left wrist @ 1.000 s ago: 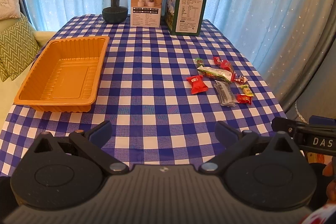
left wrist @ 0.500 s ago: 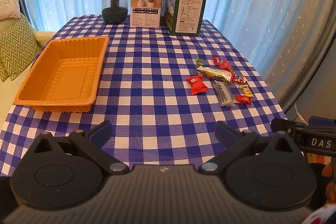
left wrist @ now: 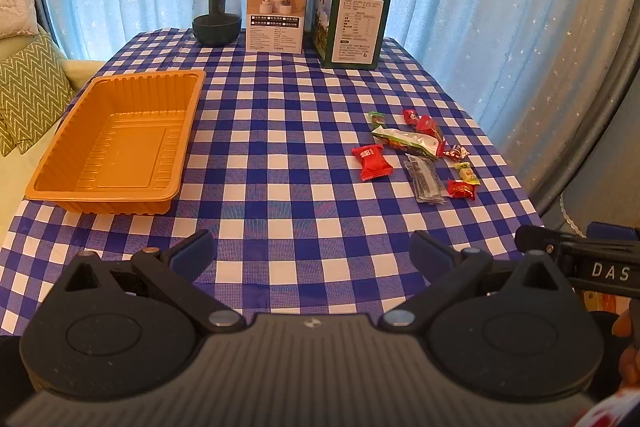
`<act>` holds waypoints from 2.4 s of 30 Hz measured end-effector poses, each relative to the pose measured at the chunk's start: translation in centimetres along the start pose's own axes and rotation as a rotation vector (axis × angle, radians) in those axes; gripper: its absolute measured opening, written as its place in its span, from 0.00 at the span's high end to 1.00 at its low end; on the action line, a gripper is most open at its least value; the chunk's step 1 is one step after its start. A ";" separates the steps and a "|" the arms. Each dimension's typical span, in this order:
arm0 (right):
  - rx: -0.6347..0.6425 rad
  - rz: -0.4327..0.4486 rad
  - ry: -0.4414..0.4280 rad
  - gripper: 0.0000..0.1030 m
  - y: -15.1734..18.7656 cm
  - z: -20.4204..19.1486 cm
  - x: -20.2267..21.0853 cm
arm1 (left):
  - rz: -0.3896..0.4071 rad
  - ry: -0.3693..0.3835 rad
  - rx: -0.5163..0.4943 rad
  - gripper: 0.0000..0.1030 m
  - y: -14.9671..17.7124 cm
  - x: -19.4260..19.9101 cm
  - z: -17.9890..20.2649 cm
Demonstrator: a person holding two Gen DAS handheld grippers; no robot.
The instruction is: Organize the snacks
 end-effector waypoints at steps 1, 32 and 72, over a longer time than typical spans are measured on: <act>0.000 0.000 0.000 0.00 0.0 0.0 0.0 | 0.001 0.001 -0.001 0.00 0.0 0.0 0.0; 0.000 0.000 0.000 0.00 0.1 0.3 -0.1 | 0.002 0.002 -0.001 0.00 0.1 0.0 0.3; -0.072 0.045 -0.024 0.26 -3.6 4.1 -13.6 | -0.060 0.157 -0.041 0.18 -4.9 -17.0 2.5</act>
Point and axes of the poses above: each gripper's, at about its wrist camera, not at the fingertips, and x roughly against the way its jaws point, z to its right, y to its underside, the point moved 4 cm from there along -x, roughly the way its jaws point, and after that the axes turned 3 degrees about -y, right-handed, at the moved point
